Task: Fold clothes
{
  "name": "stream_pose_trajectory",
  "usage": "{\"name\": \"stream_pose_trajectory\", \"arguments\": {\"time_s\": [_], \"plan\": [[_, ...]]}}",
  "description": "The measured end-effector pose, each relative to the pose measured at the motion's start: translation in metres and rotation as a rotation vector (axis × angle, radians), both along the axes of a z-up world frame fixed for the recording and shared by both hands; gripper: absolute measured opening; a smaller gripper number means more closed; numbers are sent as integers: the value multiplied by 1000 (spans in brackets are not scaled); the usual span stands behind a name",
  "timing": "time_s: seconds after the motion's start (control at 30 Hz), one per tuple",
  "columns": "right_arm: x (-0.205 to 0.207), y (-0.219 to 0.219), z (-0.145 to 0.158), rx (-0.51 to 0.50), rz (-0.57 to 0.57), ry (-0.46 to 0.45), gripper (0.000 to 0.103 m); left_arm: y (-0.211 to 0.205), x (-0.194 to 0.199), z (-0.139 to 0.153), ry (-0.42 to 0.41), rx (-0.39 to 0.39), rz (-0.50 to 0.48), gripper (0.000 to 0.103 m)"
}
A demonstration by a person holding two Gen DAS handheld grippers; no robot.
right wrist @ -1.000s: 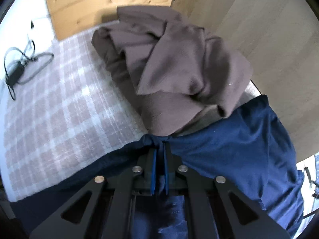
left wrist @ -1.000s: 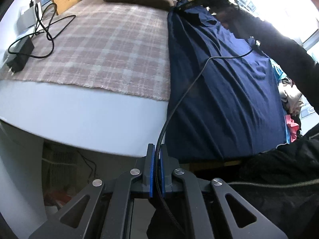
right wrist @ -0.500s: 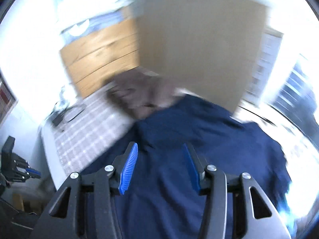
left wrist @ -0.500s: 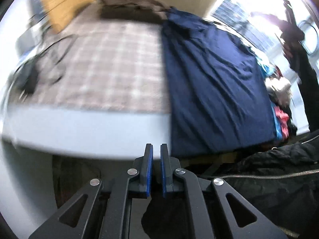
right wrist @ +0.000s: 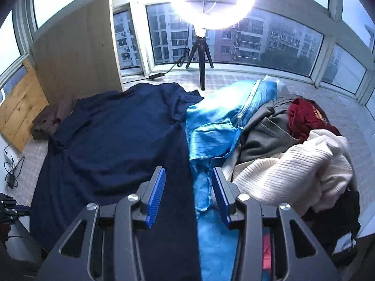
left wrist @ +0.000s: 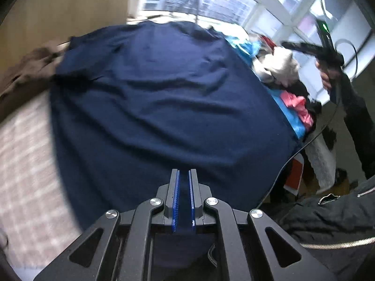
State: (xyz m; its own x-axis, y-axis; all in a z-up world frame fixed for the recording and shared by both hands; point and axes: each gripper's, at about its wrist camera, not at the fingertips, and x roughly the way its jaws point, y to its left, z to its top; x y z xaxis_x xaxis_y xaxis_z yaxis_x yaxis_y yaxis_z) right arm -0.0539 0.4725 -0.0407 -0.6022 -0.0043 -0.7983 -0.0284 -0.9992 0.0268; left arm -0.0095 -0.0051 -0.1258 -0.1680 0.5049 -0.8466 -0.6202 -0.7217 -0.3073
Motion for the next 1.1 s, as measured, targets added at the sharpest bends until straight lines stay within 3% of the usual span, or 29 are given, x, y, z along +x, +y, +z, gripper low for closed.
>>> {"name": "stream_pose_trajectory", "arguments": {"time_s": [0.13,0.33,0.4,0.47,0.6,0.77,0.83,1.1], "plan": [[-31,-1,-17,11,112,-41,42,25,6,-13,-35,-15,41,6],[-88,-1,-65,44,256,-130,46,22,36,-30,-80,-68,277,6],[-92,-2,-80,69,284,-168,46,6,50,-31,-84,-86,391,6],[-83,2,-89,32,294,-177,46,-17,61,-30,-92,-89,509,6],[-50,17,-96,-24,250,-160,46,-74,72,-25,-67,-170,703,6],[-20,22,-114,-50,226,-190,46,-115,48,-19,-5,-212,708,11],[-17,17,-121,-39,219,-196,46,-125,41,-28,-25,-235,697,8],[-17,10,-136,-135,151,-233,46,-121,47,-59,-96,-205,527,8]]}}
